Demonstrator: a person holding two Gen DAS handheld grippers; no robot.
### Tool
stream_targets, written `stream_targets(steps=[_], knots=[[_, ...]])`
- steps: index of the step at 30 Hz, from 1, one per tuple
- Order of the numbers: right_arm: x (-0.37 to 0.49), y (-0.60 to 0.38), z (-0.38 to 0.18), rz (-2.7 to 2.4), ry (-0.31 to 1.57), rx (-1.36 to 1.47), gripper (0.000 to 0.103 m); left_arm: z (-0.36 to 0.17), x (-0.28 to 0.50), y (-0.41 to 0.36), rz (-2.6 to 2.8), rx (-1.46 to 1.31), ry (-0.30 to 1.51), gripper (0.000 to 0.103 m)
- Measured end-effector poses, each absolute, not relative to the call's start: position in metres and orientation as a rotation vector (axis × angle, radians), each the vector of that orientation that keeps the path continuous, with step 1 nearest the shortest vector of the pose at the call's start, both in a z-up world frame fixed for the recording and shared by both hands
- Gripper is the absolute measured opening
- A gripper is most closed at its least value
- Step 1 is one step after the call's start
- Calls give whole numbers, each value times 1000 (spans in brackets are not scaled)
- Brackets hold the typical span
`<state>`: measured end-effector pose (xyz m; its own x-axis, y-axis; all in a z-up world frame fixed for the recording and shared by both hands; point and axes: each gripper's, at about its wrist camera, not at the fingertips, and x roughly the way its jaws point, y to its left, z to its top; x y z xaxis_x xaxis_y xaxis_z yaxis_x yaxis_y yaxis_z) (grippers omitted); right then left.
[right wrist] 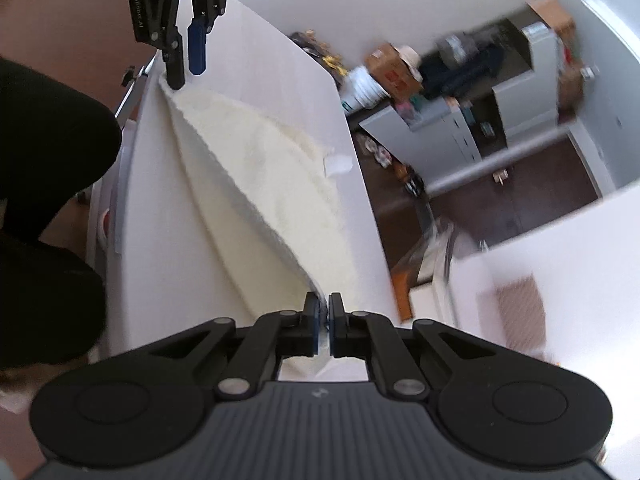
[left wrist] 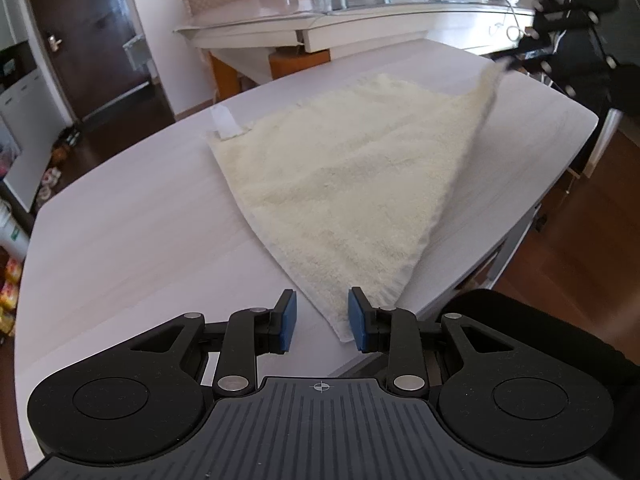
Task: Fold towel
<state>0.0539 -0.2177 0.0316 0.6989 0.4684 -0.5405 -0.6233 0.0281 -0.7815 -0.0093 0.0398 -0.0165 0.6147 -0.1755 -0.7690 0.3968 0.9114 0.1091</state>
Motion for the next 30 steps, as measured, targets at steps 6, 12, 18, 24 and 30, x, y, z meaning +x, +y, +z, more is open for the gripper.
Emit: stream_targets(steps=[6, 12, 18, 24, 30], knots=[[92, -177, 44, 925, 55, -1395, 6, -17, -12, 46, -325, 241, 847, 31], [127, -132, 53, 1004, -26, -1482, 6, -18, -12, 54, -334, 183, 838, 31], [163, -65, 43, 1114, -48, -1510, 6, -18, -13, 60, -364, 166, 829, 31], [189, -17, 21, 1207, -26, -1537, 6, -18, -14, 71, -389, 157, 823, 31], [214, 17, -11, 1270, 46, -1537, 6, -20, -17, 80, -405, 128, 817, 31]])
